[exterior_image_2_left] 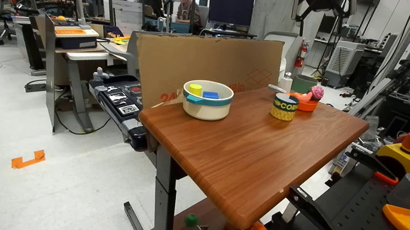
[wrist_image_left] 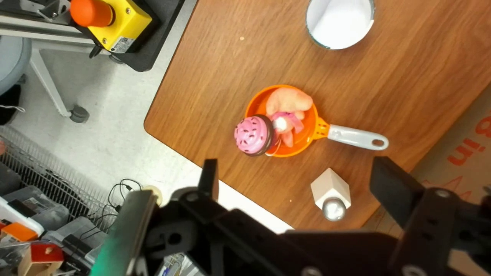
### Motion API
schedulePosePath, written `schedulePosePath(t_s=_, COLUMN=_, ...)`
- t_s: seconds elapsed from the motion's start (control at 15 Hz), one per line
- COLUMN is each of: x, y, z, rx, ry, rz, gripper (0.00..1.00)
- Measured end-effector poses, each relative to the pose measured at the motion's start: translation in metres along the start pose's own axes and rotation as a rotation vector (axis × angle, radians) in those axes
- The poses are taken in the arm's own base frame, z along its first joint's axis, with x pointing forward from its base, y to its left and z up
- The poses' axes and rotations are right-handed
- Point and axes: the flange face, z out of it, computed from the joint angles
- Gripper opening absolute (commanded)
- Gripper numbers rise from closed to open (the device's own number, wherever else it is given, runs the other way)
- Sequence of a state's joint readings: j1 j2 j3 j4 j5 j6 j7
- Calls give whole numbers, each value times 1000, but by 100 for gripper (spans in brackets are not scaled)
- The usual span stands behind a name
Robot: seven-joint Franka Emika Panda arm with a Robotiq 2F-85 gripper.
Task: Uncover the can and put the pink ball inside and the red plush to the white bowl
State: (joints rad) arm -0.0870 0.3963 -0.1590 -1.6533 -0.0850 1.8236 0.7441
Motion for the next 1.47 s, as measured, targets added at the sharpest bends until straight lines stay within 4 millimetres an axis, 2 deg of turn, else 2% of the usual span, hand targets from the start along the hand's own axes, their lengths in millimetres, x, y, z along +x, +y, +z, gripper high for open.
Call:
schedulePosePath(t_s=0.27, x=1, y=-5, z=19, rx=-24, ry=-21, rz=-49, gripper=100)
schedulePosePath(t_s=0.6, x=3, y=-4, z=34, rx=-41, ry=-22, rz=37, gripper=100)
schedulePosePath(t_s=0.93, x=8, y=-1, z=53, rx=-49, ry=68, rz=97, gripper=100)
schedulePosePath(t_s=1.2, x=-3, y=-2, z=68, rx=-90, ry=76, rz=-40, gripper=100)
schedulePosePath(t_s=1.47, x=-22, y=-12, z=80, rx=-82, ry=131, rz=-168, gripper=100)
